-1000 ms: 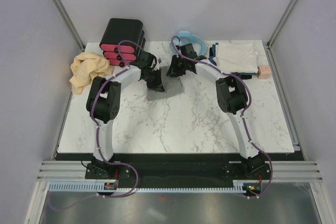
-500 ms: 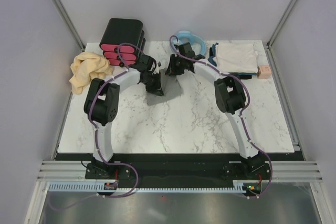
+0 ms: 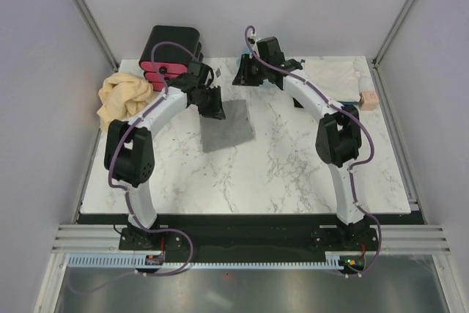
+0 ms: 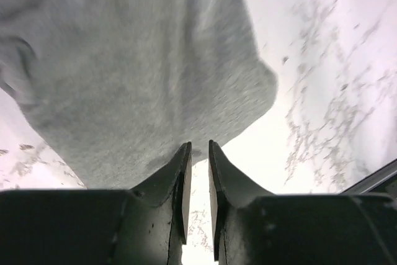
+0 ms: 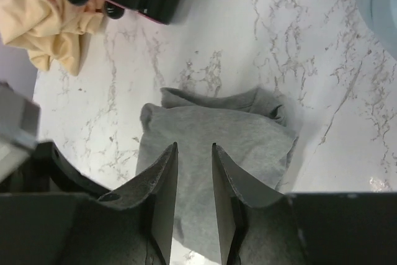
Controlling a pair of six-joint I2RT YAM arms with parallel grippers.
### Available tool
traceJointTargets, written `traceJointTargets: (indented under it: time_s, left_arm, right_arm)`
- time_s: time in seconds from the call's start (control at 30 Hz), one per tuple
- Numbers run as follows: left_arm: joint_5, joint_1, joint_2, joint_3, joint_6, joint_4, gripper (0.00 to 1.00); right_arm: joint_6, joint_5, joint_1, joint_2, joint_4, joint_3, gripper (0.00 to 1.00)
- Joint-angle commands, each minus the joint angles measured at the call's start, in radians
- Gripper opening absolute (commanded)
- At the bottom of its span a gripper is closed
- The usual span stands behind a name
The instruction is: Fold and stack the t-shirts
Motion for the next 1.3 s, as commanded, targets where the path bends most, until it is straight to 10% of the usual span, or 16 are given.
traceJointTargets:
  time_s: [0.0, 1.27]
  left_arm:
    - [-0.045, 0.026, 0.025, 0.143, 0.04, -0.023, 0.24]
    - [-0.289, 0.147, 0.33, 0.261, -0.017, -0.141, 0.11]
  right_arm:
    - [-0.045, -0.016, 0.044, -0.097, -0.066, -0.09, 0.36]
    - [-0.148, 0.133, 0.133, -0.06, -0.17, -0.5, 0.36]
